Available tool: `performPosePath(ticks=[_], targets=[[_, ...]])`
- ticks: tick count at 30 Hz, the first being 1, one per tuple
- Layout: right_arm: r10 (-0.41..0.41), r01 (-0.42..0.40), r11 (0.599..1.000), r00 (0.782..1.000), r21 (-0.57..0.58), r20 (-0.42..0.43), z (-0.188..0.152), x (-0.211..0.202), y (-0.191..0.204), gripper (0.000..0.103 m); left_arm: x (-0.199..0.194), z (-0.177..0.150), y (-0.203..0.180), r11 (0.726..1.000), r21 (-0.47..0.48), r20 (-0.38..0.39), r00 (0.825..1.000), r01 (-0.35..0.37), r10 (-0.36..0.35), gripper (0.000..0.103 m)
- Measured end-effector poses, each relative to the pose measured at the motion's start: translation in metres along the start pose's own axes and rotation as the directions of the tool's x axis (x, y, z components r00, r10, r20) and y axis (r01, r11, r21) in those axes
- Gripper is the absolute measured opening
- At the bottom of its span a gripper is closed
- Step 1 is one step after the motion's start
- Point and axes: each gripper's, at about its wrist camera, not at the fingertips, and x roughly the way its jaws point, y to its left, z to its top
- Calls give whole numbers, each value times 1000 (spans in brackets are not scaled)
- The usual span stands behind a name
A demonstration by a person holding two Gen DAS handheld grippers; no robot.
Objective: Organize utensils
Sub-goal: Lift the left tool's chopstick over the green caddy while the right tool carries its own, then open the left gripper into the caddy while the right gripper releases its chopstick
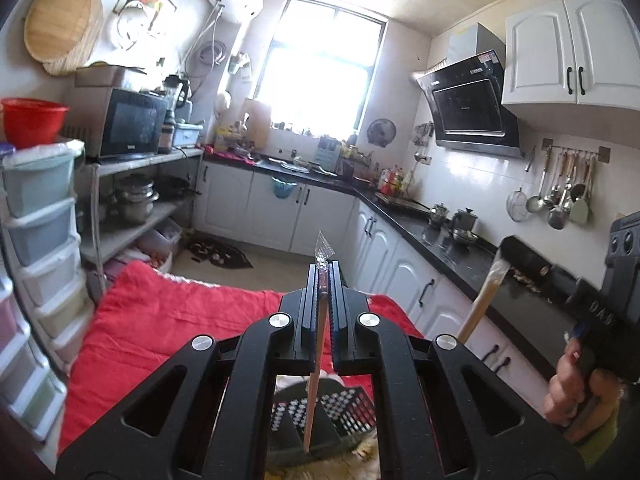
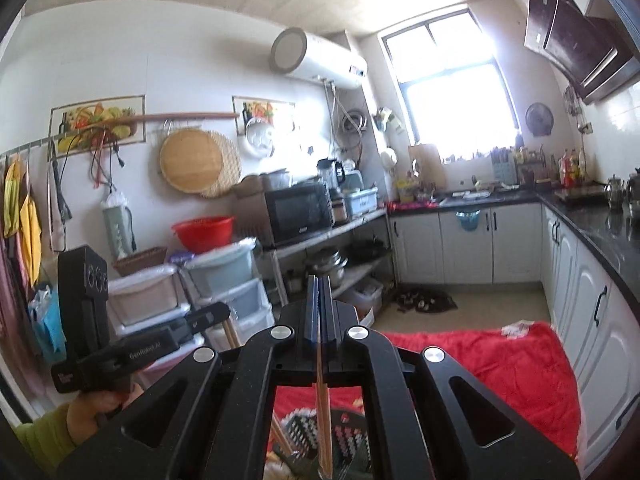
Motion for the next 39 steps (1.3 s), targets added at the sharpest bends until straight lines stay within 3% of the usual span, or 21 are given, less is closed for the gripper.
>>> performPosePath(ticks=[9, 15, 39], targets=[[-35, 35, 999, 999, -1, 28, -6, 17, -18, 1, 29, -15, 21, 998, -26, -22, 998, -52, 51, 2], [-55, 55, 998, 998, 5, 24, -29, 27, -30, 1, 45, -34, 33, 996, -39, -50, 996, -80, 78, 2], [-145, 149, 988, 986, 39, -87, -107, 62, -38, 2, 71, -96, 34, 995, 24, -129, 987, -93, 95, 2]])
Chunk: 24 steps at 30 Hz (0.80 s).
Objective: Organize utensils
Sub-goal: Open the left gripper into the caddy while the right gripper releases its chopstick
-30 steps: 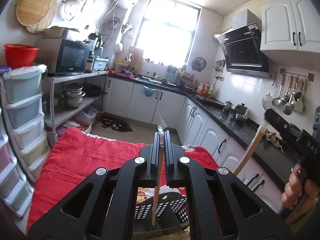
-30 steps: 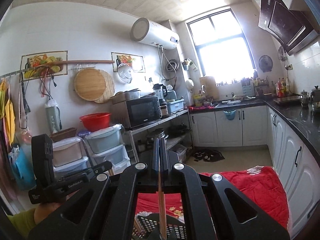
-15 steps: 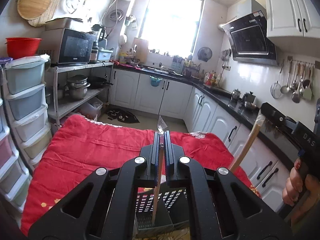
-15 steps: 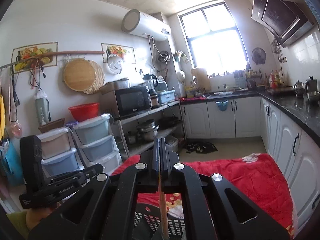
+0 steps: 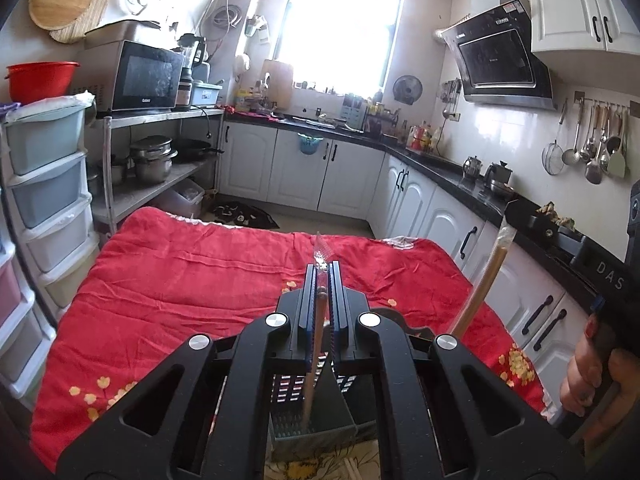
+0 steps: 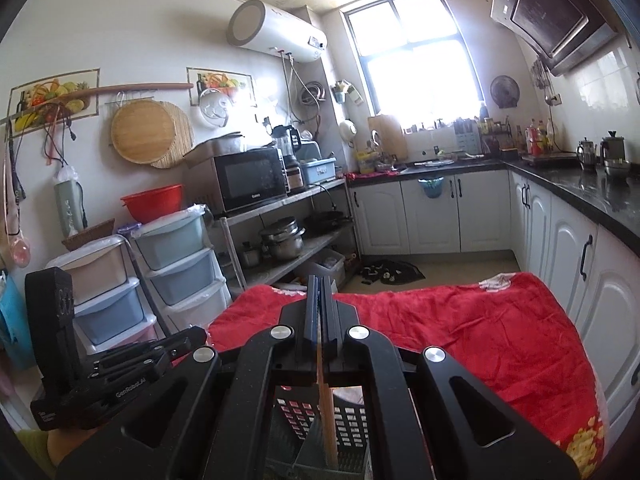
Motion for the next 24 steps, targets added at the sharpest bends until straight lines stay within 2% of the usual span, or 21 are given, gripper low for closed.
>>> performPosePath(ticks=[2, 4, 6, 7, 9, 14, 17, 24], targets=[[-2, 2, 1000, 1000, 11, -11, -4, 2, -1, 2, 0, -3, 0, 1000, 1, -6, 1000, -4, 4, 3], [-5, 5, 1000, 1000, 21, -25, -7, 3, -3, 4, 0, -5, 1, 1000, -2, -6, 1000, -8, 8, 10], [-7, 7, 1000, 1000, 21, -26, -9, 1, -3, 8, -2, -5, 3, 1000, -11, -6, 1000, -12, 12, 22], [-8, 9, 1000, 1000, 19, -27, -9, 1, -3, 15, -3, -5, 3, 1000, -14, -4, 1000, -14, 14, 26], [-11, 11, 1000, 1000, 21, -26, -9, -2, -3, 23, -5, -5, 4, 1000, -15, 1, 1000, -22, 22, 27], [-27, 27, 1000, 999, 12, -19, -11, -12, -4, 34, -15, -7, 4, 999, -29, 12, 999, -32, 32, 41], [-34, 34, 999, 999, 10, -19, -11, -17, -6, 39, -22, -7, 6, 999, -39, 23, 999, -34, 35, 52], [-62, 62, 998, 998, -20, -11, -15, -35, -3, 54, -40, -9, 11, 996, -72, 55, 997, -49, 53, 85]])
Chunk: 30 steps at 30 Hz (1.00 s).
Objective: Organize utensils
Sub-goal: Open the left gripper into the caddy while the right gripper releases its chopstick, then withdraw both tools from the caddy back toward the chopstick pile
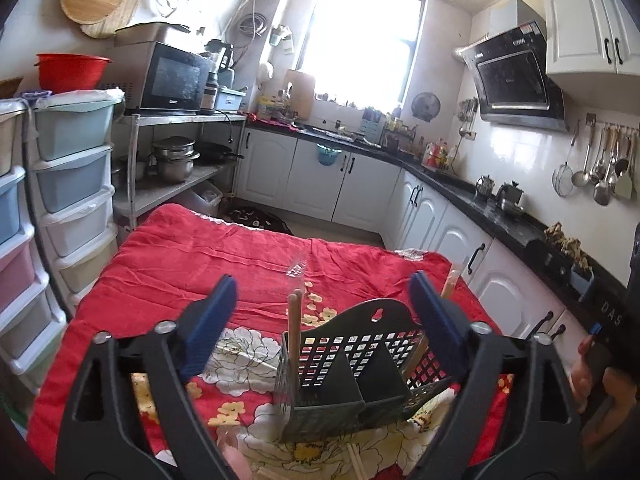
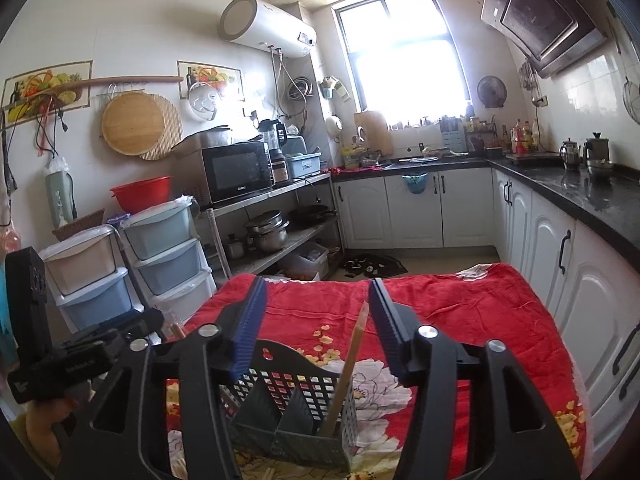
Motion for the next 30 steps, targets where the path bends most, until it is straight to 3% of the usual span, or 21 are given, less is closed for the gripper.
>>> performPosePath(ticks=[3, 8, 30], targets=[[-8, 8, 1000, 1000, -15, 3, -2, -7, 3, 60, -8, 0, 2, 1000, -9, 14, 1000, 1, -1, 92], [-16, 16, 1000, 1000, -25, 3, -5, -16, 7, 65, -17, -4, 3, 1000, -13, 8, 1000, -4, 4, 92], [19, -24, 999, 991, -37, -129, -55, -33, 29, 69, -47, -48, 25, 996, -59, -61, 996, -61, 58, 92]])
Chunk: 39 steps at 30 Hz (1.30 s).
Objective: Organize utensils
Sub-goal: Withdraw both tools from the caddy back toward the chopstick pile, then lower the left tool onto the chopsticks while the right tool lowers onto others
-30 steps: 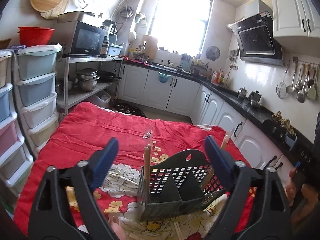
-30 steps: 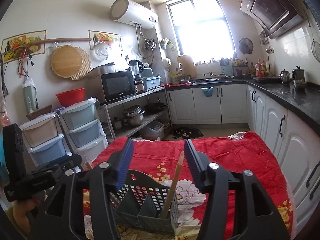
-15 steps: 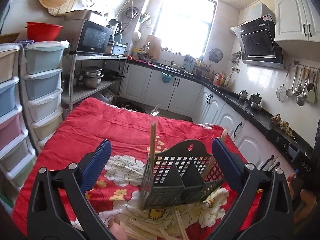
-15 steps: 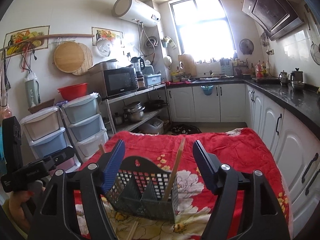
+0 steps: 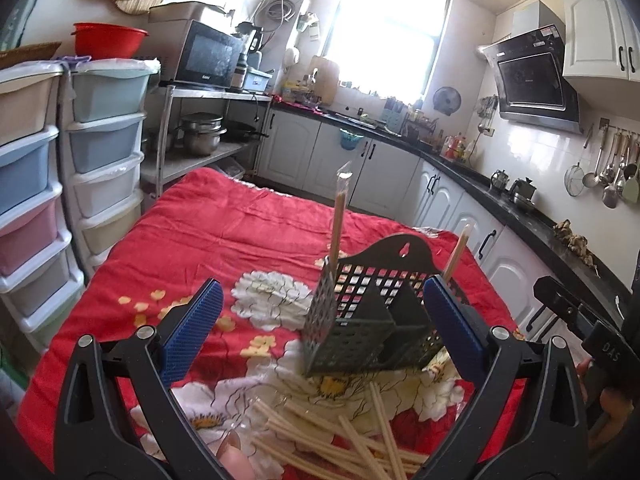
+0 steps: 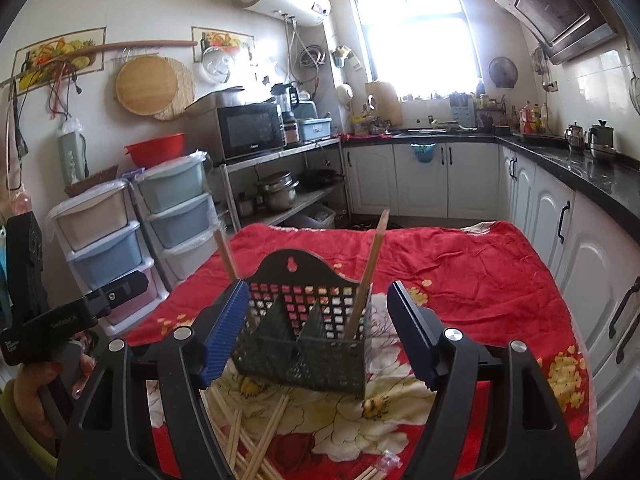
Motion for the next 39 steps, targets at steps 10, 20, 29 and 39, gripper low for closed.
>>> performPosePath(ticks=[10, 20, 29, 39], targets=[[39, -40, 999, 998, -21, -56, -17, 2, 18, 69, -6, -22, 12, 999, -13, -46, 998, -35, 35, 92], [65, -71, 996, 991, -48, -118, -33, 10, 31, 69, -6, -49, 28, 997, -35, -119, 991, -71, 67, 92], [74, -84, 995, 984, -55, -163, -45, 19, 39, 69, -5, -72, 40, 994, -53, -162, 983, -94, 84, 92], [74, -89, 994, 973, -63, -218, -58, 30, 41, 69, 6, -96, 47, 993, -58, -254, 964, -99, 82, 92]])
